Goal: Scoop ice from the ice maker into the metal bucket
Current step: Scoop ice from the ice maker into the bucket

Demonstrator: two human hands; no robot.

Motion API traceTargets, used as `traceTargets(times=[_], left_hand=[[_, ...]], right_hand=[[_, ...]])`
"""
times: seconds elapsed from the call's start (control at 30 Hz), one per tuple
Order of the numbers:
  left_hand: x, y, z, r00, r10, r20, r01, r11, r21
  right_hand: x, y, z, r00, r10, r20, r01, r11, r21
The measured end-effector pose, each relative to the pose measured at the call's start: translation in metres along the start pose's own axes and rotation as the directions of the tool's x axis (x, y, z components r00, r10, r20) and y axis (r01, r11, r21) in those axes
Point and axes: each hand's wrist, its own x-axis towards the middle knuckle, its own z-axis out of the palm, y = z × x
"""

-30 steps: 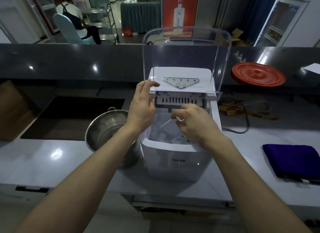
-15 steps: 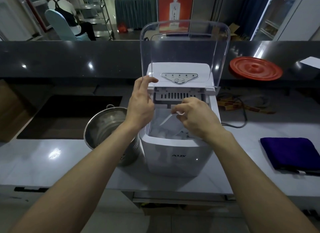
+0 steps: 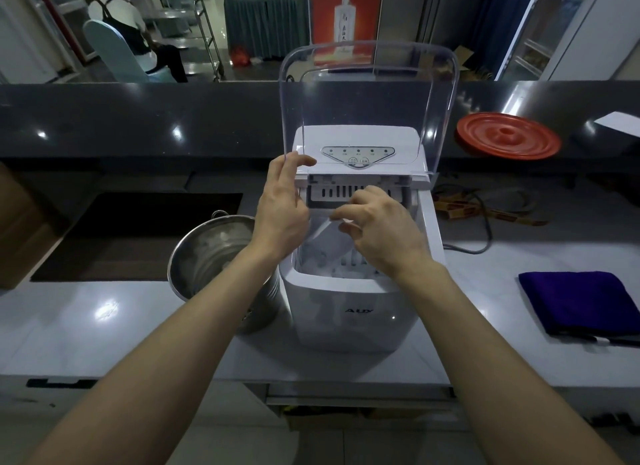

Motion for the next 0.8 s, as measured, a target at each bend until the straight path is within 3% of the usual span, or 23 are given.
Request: traceTargets(times=[0.17, 0.37, 0.63, 0.8], left_hand=[[-0.001, 0.001, 0.000, 1.000, 0.003, -0.008, -0.003, 1.000, 0.004], [0.000, -0.002, 0.001, 1.000, -0.004, -0.008, 0.004, 1.000, -0.005], [0.001, -0.002, 0.002, 1.000, -0.022, -0.010, 0.022, 1.000, -0.006], [0.000, -0.003, 0.002, 1.000, -0.012, -0.020, 0.011, 1.000, -0.025]], right_hand=[[0.002, 0.001, -0.008, 0.996, -0.015, 0.087, 0.014, 1.000, 0.004], [0.007, 0.004, -0.009, 0.999, 0.041, 0.021, -0.040, 0.998, -0.043], [0.001, -0.002, -0.008, 0.980, 0.042, 0.195, -0.044, 0.999, 0.006], [0.003, 0.006, -0.010, 0.988, 0.110, 0.110, -0.108, 0.994, -0.023]])
